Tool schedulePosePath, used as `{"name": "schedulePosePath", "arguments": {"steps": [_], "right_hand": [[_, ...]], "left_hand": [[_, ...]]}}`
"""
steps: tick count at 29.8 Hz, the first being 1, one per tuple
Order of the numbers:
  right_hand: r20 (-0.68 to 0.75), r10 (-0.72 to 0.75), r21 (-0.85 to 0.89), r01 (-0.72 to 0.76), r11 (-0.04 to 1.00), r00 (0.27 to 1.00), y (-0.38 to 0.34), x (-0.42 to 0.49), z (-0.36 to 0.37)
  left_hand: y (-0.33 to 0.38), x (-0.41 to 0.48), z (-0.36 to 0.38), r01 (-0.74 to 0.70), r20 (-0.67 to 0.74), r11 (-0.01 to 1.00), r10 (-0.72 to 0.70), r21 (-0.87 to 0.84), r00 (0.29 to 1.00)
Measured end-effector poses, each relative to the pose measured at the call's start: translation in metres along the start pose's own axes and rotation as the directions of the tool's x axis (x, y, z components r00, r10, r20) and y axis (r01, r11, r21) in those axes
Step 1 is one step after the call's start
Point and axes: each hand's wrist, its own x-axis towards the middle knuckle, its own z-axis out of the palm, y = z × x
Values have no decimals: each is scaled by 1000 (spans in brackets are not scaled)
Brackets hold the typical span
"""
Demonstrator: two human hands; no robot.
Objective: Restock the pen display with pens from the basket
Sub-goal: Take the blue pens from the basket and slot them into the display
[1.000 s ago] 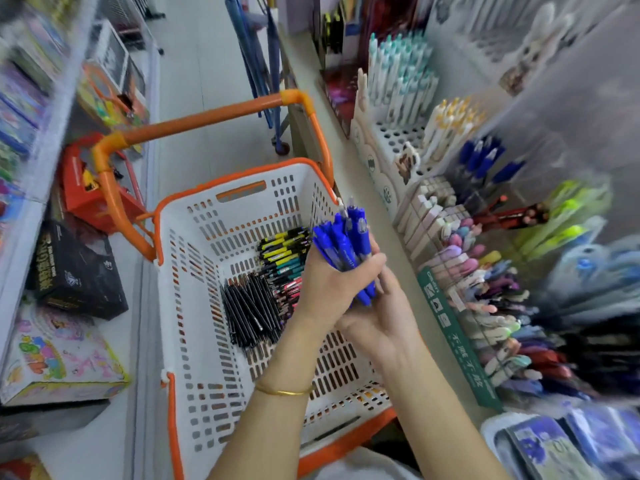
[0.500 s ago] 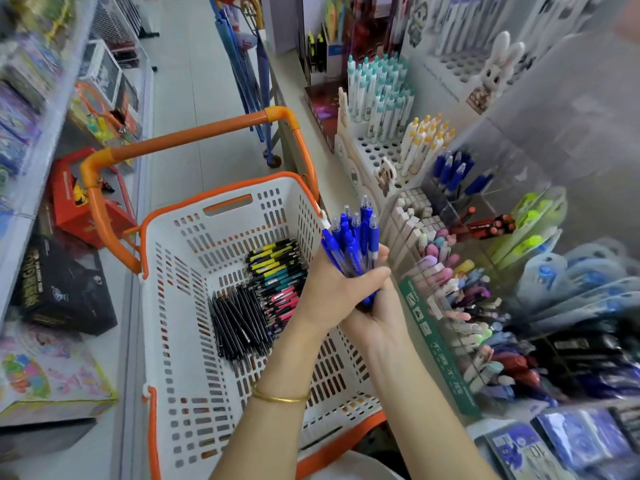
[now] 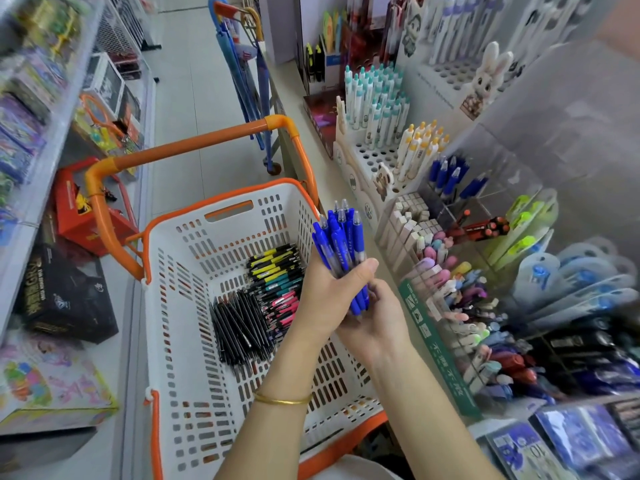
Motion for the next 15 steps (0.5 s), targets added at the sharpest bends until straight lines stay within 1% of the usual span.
{"name": "schedulePosePath", "arguments": {"steps": [1, 2, 3, 4, 6, 7, 9, 10, 11, 12, 15], "right_hand": [[-28, -97, -156, 91, 983, 995, -4, 0, -1], [-30, -221, -330, 199, 923, 975, -10, -1, 1], [8, -347, -483, 308, 820, 938, -17, -3, 4], [87, -442, -577, 407, 708, 893, -25, -4, 7], [288, -531, -633, 574, 519, 797, -40, -10, 16], [388, -539, -649, 637, 417, 748, -46, -12, 19], [566, -484, -684, 708, 175, 667, -54, -14, 23], [634, -435, -686, 725, 63, 639, -57, -15, 23], [678, -390, -683, 730, -21, 623, -58, -14, 23], [698, -356, -682, 729, -65, 621, -59, -14, 22], [718, -319, -677, 726, -117, 618, -61, -16, 20]], "left_hand": [[2, 0, -2, -6, 19, 1000, 6, -1, 1000], [4, -1, -4, -14, 42, 1000, 14, 0, 999], [5, -2, -6, -19, 68, 1000, 20, -6, 997], [6, -3, -7, -13, 94, 1000, 15, -22, 996], [7, -7, -9, 35, 141, 997, -25, -75, 990], [7, -8, -10, 71, 169, 992, -53, -102, 984], [8, -11, -11, 120, 244, 982, -82, -148, 966], [7, -11, -12, 138, 281, 976, -88, -165, 956], [7, -11, -13, 159, 310, 970, -96, -185, 946], [7, -12, -14, 179, 332, 962, -103, -207, 938], [6, -13, -18, 234, 388, 937, -120, -260, 914]]}}
